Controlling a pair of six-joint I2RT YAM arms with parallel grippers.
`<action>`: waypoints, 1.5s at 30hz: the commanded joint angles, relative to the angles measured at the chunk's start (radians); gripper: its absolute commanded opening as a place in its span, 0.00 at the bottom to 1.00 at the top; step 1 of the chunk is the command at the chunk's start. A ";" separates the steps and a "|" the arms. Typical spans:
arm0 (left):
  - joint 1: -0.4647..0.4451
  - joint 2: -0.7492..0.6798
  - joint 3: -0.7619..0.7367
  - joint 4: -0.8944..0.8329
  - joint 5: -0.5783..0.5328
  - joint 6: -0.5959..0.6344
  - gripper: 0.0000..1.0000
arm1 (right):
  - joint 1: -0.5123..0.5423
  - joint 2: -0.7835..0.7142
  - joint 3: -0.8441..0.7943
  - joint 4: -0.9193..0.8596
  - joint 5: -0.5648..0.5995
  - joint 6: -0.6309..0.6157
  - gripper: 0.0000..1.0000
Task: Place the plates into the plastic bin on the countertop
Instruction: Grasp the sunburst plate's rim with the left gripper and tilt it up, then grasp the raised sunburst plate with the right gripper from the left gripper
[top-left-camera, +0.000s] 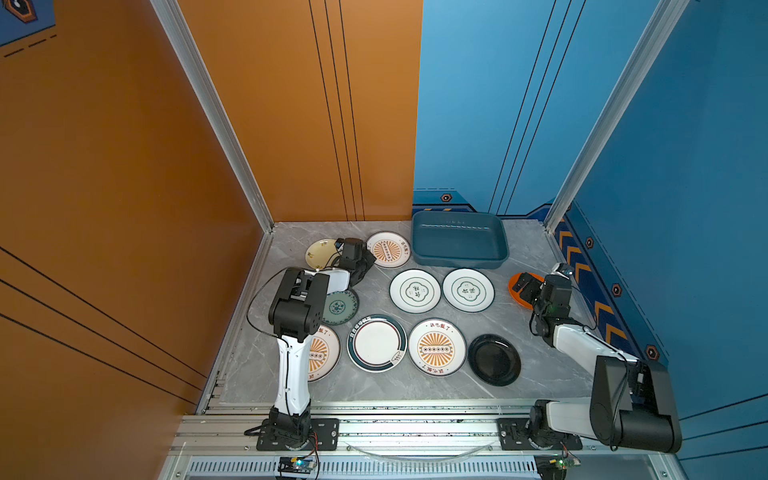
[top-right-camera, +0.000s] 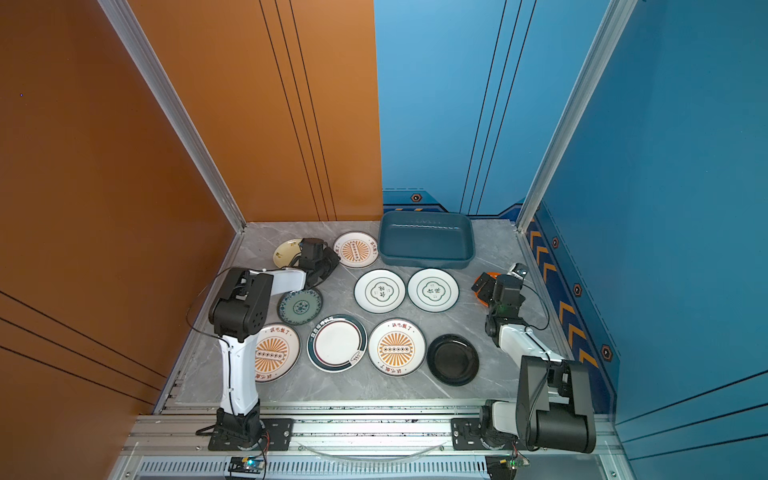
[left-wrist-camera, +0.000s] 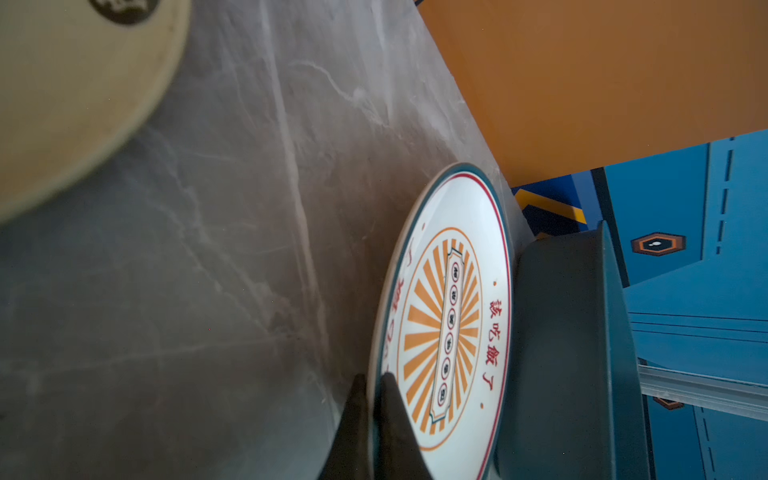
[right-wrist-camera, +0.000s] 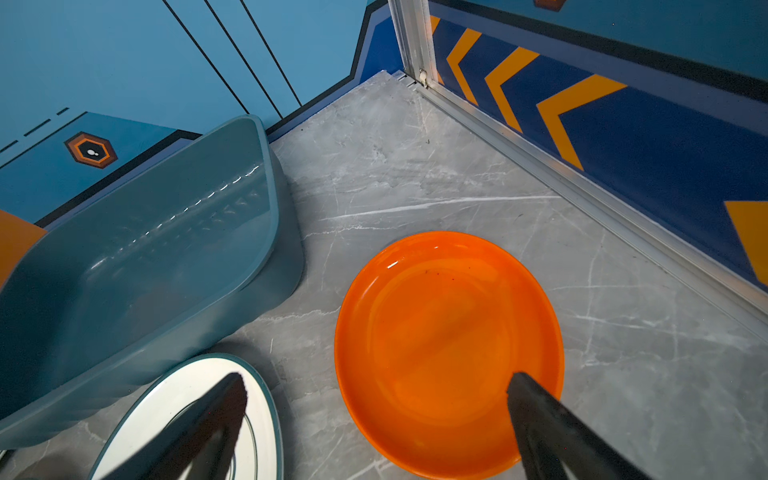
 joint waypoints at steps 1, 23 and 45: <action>0.001 0.009 -0.058 -0.097 -0.009 0.049 0.00 | 0.000 -0.017 -0.012 0.001 -0.028 0.009 1.00; 0.026 -0.297 -0.190 -0.100 0.178 0.108 0.00 | 0.223 -0.163 0.071 -0.209 -0.147 -0.061 1.00; -0.010 -0.693 -0.540 -0.112 0.415 0.148 0.00 | 0.476 0.007 0.109 -0.030 -0.602 0.170 1.00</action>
